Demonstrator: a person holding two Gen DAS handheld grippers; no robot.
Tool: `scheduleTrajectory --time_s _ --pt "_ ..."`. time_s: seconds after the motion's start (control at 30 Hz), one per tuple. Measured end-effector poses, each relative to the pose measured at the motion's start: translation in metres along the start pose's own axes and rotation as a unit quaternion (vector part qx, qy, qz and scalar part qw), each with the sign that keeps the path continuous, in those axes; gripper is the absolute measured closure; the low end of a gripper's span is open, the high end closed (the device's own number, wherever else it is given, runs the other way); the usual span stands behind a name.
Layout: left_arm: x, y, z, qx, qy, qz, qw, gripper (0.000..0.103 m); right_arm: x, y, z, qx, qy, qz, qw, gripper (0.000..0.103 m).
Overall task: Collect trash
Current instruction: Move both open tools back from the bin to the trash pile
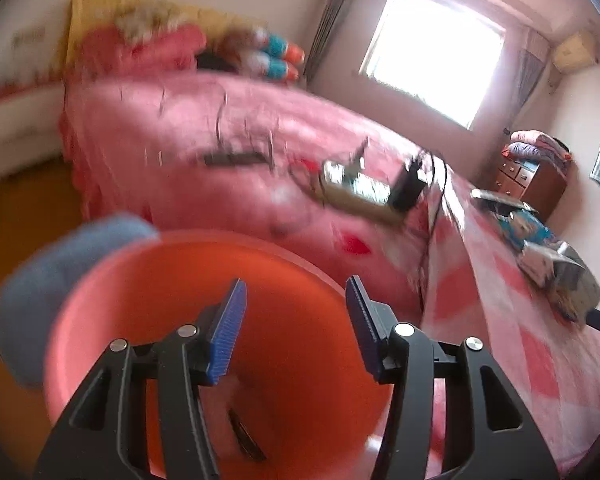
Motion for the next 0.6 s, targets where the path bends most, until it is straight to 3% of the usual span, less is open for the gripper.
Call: scheduleTrajectory --time_s 0.13,0.33,0.6 --pt "-0.018 0.002 -0.011 0.002 0.020 0.005 0.9998 0.047 0.001 -0.003 -0.007 -0.003 0.007 -0.005 1.000 0.016" --pt "-0.024 0.003 -0.001 0.007 -0.003 0.032 0.9995 0.035 0.003 -0.012 -0.020 -0.010 0.027 -0.016 0.999 0.010" --pt "-0.010 -0.026 -0.004 0.037 0.014 0.008 0.9992 0.034 0.002 -0.021 -0.051 -0.011 0.065 -0.027 0.997 0.010"
Point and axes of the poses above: each gripper's, at about its wrist camera, not at the fingertips, and y roughly the way its jaws point, z to its left, x to its top, the point moved 3 cm from there along y, roughly the way its jaws point, and after that the axes turned 15 degrees about z, right-handed, at the moved point
